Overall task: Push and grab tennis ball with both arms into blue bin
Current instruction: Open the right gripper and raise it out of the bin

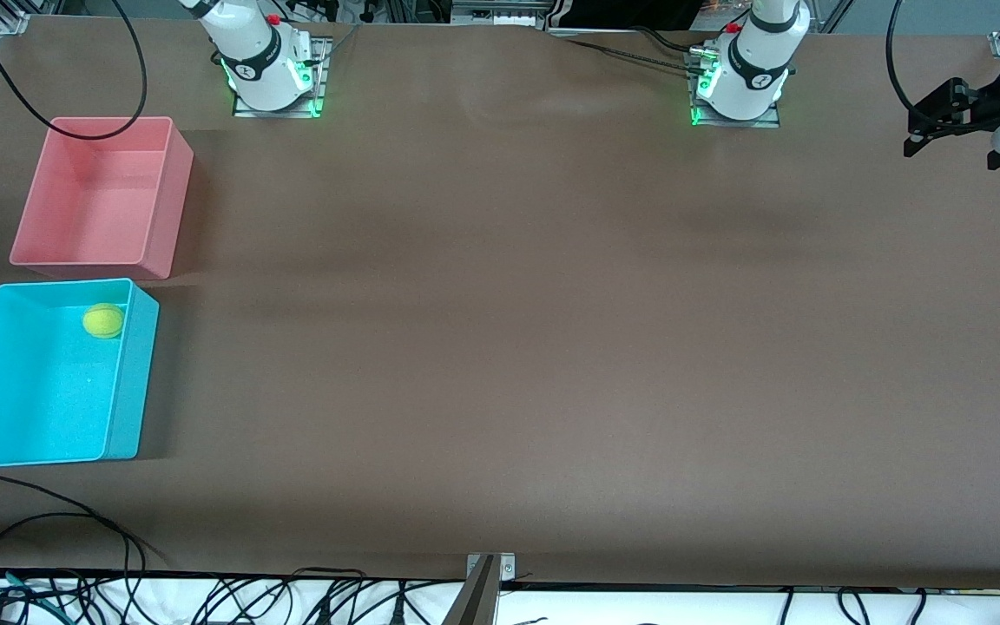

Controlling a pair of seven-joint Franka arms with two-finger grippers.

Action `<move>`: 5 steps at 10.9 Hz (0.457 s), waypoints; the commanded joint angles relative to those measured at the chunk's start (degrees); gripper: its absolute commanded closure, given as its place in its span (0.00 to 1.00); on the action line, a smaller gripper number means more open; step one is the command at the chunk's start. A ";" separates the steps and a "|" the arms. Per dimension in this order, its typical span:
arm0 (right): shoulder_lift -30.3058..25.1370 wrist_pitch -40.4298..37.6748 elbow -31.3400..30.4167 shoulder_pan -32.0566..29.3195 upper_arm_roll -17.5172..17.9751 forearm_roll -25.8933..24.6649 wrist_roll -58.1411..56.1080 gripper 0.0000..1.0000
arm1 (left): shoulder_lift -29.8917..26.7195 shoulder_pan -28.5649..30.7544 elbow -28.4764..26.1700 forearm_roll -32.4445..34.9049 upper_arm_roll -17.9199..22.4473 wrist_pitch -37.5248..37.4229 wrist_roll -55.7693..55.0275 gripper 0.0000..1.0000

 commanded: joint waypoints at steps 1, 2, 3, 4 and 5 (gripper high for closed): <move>-9.35 0.11 -6.20 7.75 -2.13 0.32 8.81 0.00 | 0.04 -0.34 0.37 0.97 -0.11 -0.10 -0.41 0.00; -10.85 0.64 -6.91 9.50 -2.14 0.15 9.00 0.00 | 0.04 -0.26 0.37 0.97 -0.11 -0.10 -0.23 0.00; -11.21 2.82 -7.18 11.78 -2.14 -0.20 9.35 0.00 | 0.04 -0.26 0.37 0.97 -0.02 -0.10 -0.15 0.00; -11.21 5.54 -7.96 12.76 -1.96 -0.46 12.83 0.00 | 0.04 0.09 0.37 0.97 0.07 -0.10 -0.06 0.00; -11.56 10.00 -10.76 13.12 -1.26 -0.99 15.56 0.00 | 0.04 0.10 0.37 0.97 0.07 -0.10 -0.06 0.00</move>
